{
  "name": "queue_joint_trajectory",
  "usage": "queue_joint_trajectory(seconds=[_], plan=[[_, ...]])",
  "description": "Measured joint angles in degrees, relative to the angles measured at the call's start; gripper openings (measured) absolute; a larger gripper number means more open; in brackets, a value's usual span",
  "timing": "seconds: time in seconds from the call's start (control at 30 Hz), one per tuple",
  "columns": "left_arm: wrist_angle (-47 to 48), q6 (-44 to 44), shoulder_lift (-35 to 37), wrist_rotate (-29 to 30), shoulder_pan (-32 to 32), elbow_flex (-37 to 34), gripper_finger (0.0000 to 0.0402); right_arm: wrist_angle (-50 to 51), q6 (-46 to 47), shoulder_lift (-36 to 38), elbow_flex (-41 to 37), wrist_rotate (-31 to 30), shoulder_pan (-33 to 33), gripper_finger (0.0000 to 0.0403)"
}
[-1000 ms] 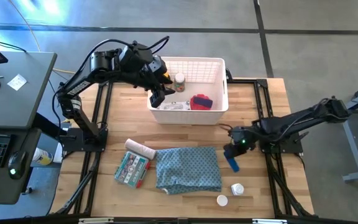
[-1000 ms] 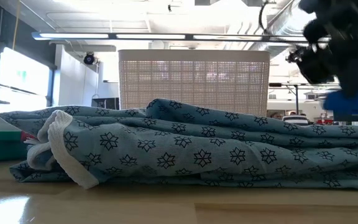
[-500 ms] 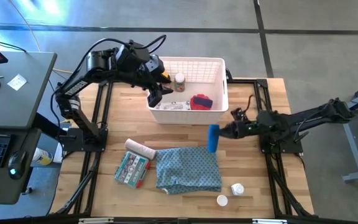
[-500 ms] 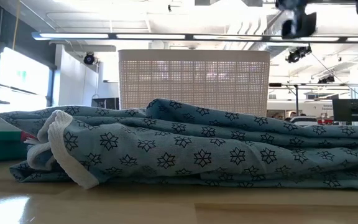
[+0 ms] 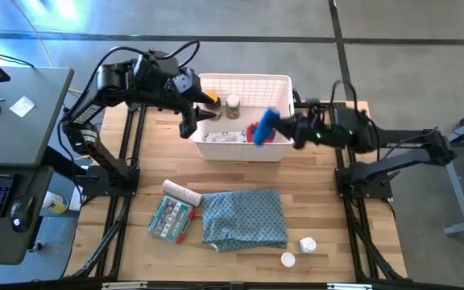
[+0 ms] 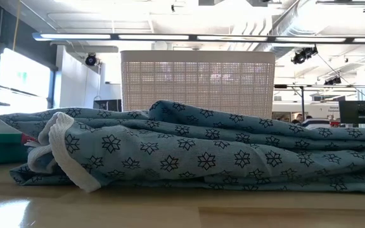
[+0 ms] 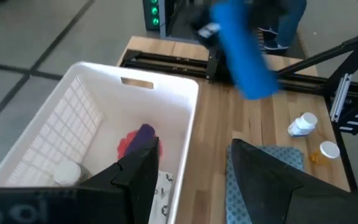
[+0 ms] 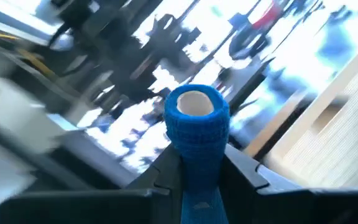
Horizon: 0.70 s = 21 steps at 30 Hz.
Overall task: Pick & place medical supplies in basket/bin
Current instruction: Put the blue bandage into the white bin
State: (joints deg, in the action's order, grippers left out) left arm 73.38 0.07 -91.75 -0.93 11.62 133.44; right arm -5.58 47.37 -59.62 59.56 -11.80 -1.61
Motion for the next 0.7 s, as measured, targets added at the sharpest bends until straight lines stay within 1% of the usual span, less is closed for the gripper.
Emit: queue_joint_trajectory(seconds=[0.1,0.17,0.23,0.3,0.37,0.5,0.6,0.7], plan=[[0.0,1.6,0.4,0.0,0.0,0.0,0.0234,6.0,-6.6,-4.1,6.8,-2.7,-4.1,0.0074],[0.3,2.4,0.5,0.0,0.0,0.0,0.0234,10.5,-8.8,-7.0,11.0,-4.1,-7.1,0.0074],[0.7,3.3,0.8,0.0,0.0,0.0,0.0234,15.1,-10.0,-10.4,14.9,-4.3,-10.3,0.0074],[2.6,4.5,1.3,0.0,0.0,0.0,0.0234,20.0,-10.3,-14.1,18.7,-3.1,-13.3,0.0074],[4.6,5.8,1.8,0.4,0.0,0.0,0.0234,24.5,-10.3,-17.9,22.2,-0.6,-15.9,0.0074],[8.6,7.3,2.8,3.1,0.0,0.0,0.0234,32.4,-11.8,-26.0,28.9,4.7,-19.7,0.0074],[9.6,7.2,3.4,3.3,0.0,0.0,0.0234,37.7,-13.6,-32.2,33.4,6.4,-21.7,0.0074],[9.7,7.2,4.1,2.2,0.0,0.0,0.0234,44.6,-14.7,-38.0,37.5,7.1,-23.4,0.0074]])
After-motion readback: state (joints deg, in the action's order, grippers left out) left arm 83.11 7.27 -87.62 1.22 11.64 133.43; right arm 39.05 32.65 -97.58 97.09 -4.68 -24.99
